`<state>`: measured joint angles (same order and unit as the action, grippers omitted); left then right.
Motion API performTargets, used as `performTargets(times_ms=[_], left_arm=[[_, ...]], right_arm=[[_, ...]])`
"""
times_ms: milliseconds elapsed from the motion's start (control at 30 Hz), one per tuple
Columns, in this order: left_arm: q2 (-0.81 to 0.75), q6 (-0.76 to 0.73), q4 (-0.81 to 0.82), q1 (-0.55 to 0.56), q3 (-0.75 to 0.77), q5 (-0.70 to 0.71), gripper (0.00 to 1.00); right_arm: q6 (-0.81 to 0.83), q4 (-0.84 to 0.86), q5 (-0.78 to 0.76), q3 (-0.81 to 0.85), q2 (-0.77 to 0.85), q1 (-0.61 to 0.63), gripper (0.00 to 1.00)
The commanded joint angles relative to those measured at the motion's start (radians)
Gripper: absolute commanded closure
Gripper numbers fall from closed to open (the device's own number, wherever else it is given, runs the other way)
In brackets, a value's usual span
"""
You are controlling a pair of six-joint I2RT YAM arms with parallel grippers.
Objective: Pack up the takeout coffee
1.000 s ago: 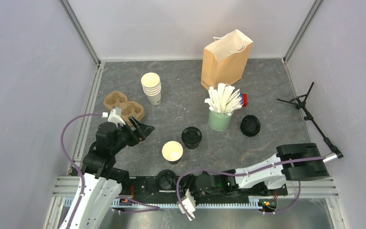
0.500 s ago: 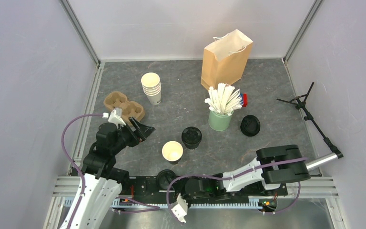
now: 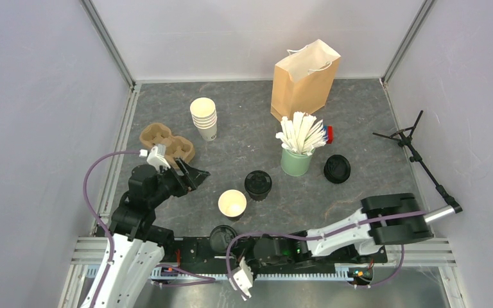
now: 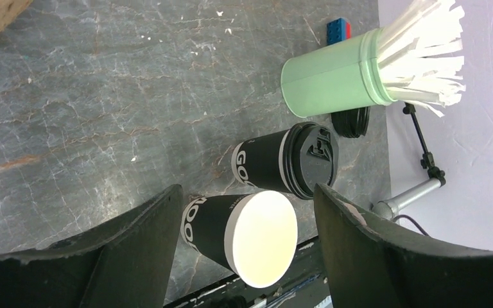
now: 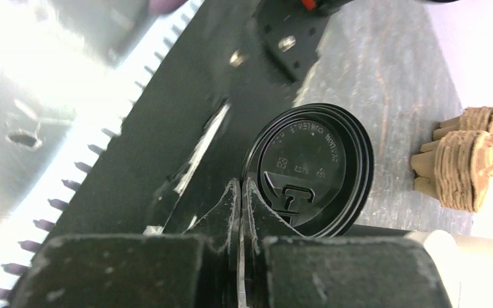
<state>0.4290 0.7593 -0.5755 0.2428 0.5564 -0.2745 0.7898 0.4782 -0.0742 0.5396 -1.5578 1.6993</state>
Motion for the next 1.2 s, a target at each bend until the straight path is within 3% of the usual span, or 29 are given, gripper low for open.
performTargets(times_ms=[0, 167, 500, 700, 833, 967, 1167], left_arm=[[-0.02, -0.155, 0.032, 0.001, 0.088, -0.052, 0.2], [-0.066, -0.283, 0.085, 0.001, 0.128, -0.15, 0.19], [-0.189, -0.317, 0.462, 0.001, 0.038, -0.611, 0.15], [-0.227, -0.661, 0.416, 0.001, -0.029, -0.866, 0.12], [-0.2, -0.741, 0.404, 0.001, -0.036, -0.997, 0.14], [-0.183, -0.956, 0.232, 0.001, 0.016, -1.029, 0.16], [-0.161, -1.048, 0.212, 0.001, 0.025, -1.073, 0.22]], right_arm=[[-0.236, 0.006, 0.069, 0.002, 0.185, -0.03, 1.0], [-0.555, 0.013, 0.267, -0.021, 0.386, -0.17, 1.0], [-1.009, -0.072, 0.634, 0.046, 0.525, -0.473, 1.0], [-1.023, -0.22, 0.749, 0.154, 0.535, -0.524, 1.0], [-1.003, -0.293, 0.776, 0.201, 0.527, -0.546, 1.0], [-1.006, -0.314, 0.794, 0.221, 0.528, -0.559, 1.0], [-1.02, -0.307, 0.827, 0.235, 0.507, -0.562, 1.0]])
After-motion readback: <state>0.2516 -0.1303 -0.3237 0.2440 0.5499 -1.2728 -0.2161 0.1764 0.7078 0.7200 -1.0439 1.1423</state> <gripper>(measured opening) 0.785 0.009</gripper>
